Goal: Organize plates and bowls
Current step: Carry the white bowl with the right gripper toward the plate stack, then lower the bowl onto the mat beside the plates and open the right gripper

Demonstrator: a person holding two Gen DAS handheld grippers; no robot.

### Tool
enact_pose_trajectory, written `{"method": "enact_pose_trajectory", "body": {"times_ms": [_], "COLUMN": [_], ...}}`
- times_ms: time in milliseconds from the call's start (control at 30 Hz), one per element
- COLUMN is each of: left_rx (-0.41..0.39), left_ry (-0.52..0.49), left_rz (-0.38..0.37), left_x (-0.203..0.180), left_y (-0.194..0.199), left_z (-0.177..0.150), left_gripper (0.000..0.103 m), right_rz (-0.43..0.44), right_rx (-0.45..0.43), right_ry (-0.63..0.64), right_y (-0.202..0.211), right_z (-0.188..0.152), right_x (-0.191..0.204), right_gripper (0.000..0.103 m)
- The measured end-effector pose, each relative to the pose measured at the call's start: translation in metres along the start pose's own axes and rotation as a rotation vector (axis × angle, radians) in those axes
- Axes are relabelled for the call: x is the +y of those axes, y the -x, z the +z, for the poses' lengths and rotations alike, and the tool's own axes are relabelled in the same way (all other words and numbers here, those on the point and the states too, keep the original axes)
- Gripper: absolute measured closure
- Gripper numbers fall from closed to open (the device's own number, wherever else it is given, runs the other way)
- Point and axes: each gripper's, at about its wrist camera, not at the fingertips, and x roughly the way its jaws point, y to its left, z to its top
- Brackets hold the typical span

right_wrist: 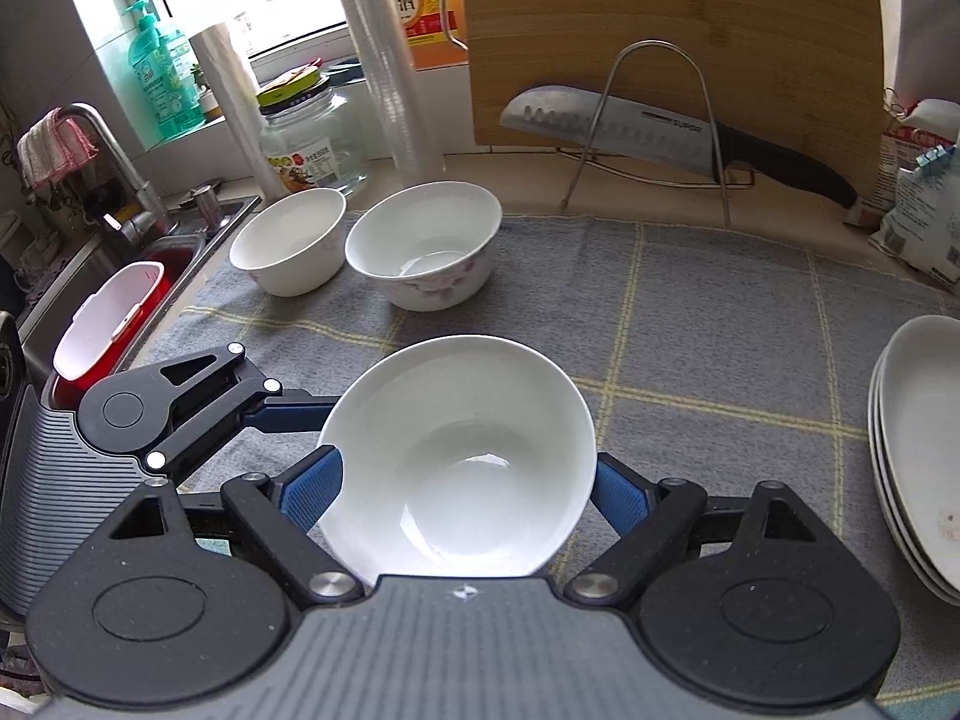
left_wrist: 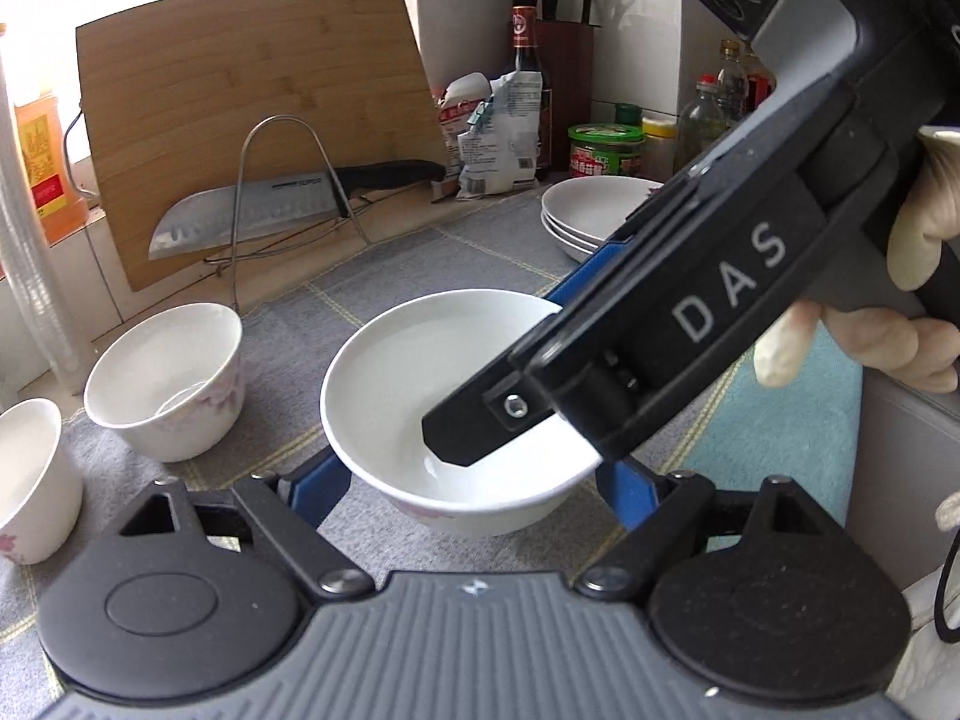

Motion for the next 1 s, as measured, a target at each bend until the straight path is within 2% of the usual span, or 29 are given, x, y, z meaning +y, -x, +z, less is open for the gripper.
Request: {"method": "enact_pose_trajectory", "body": {"times_ms": [533,1000], "left_rx": [0.022,0.029], "left_ry": [-0.018,0.004], "left_rz": [-0.033,-0.023], "left_x": [-0.002,0.000], "left_y": [-0.035,-0.035], "left_z": [0.012,0.012], "left_gripper": [0.015,0.015], "right_rz": [-0.038,-0.023], "right_rx": [0.002,0.016], "right_ry": [-0.047,-0.040], "right_y": [-0.006,-0.012], "right_z": [-0.003,0.000], "right_x": [-0.034,-0.038], "right_gripper": [0.011,0.011]}}
